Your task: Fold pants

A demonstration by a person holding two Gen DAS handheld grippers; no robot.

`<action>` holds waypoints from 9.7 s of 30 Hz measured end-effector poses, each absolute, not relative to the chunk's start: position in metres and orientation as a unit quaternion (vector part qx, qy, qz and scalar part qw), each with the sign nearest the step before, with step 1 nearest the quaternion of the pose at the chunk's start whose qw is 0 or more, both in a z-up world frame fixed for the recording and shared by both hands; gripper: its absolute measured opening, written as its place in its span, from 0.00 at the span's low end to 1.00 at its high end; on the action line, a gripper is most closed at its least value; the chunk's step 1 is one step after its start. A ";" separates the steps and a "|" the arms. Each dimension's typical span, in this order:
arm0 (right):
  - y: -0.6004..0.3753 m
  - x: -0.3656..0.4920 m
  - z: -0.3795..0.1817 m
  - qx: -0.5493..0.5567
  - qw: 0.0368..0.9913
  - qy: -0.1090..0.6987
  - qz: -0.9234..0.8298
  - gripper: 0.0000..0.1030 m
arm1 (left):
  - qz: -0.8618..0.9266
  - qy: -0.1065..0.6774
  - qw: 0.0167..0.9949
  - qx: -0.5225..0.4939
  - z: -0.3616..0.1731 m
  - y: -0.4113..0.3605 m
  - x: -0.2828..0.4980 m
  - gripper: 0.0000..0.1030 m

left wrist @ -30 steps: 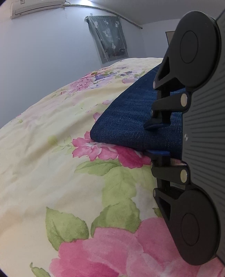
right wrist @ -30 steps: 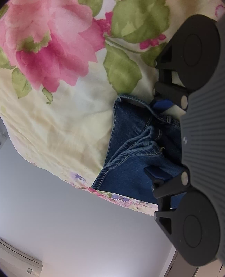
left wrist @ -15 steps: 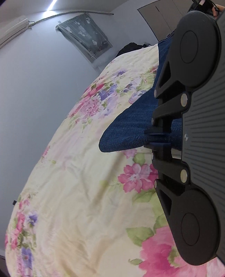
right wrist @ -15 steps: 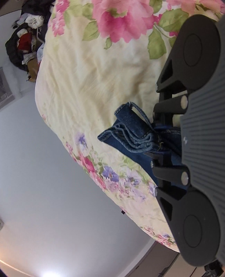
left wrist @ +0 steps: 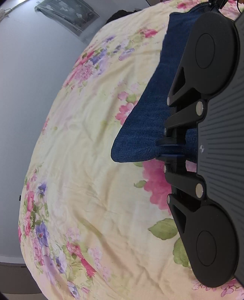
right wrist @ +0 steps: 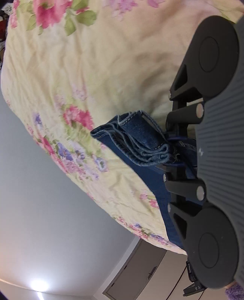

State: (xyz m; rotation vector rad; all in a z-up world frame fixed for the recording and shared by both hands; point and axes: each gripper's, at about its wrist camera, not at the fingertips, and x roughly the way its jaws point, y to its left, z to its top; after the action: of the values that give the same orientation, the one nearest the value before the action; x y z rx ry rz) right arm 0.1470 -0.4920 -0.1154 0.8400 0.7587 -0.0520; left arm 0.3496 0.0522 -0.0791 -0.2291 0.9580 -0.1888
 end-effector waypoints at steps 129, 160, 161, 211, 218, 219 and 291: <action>-0.131 0.347 -0.064 0.227 0.817 0.491 0.200 0.35 | -0.208 0.427 0.874 -0.098 -0.039 0.110 0.282 0.56; -0.208 0.339 -0.148 0.161 0.824 0.509 0.191 0.00 | -0.200 0.489 0.842 -0.112 -0.114 0.036 0.386 0.23; -0.211 0.337 -0.146 0.167 0.823 0.508 0.193 0.00 | -0.206 0.479 0.848 -0.094 -0.108 0.032 0.381 0.20; -0.207 0.206 -0.142 0.065 0.858 0.483 0.159 0.00 | -0.196 0.523 0.819 0.128 -0.112 0.033 0.293 0.31; -0.206 0.212 -0.160 0.063 0.852 0.495 0.157 0.00 | -0.189 0.527 0.821 0.114 -0.125 0.036 0.292 0.32; -0.205 0.213 -0.160 0.062 0.852 0.496 0.159 0.00 | -0.187 0.525 0.822 0.113 -0.124 0.038 0.291 0.33; -0.174 0.333 -0.177 0.354 0.771 0.491 0.199 0.20 | -0.115 0.486 0.849 -0.171 -0.145 0.205 0.333 0.30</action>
State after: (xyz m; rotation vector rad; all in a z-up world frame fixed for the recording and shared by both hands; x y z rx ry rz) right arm 0.3333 -0.1742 -0.1770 0.7665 1.0639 0.4312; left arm 0.3331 0.2045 -0.1448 -0.3593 1.0238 -0.2418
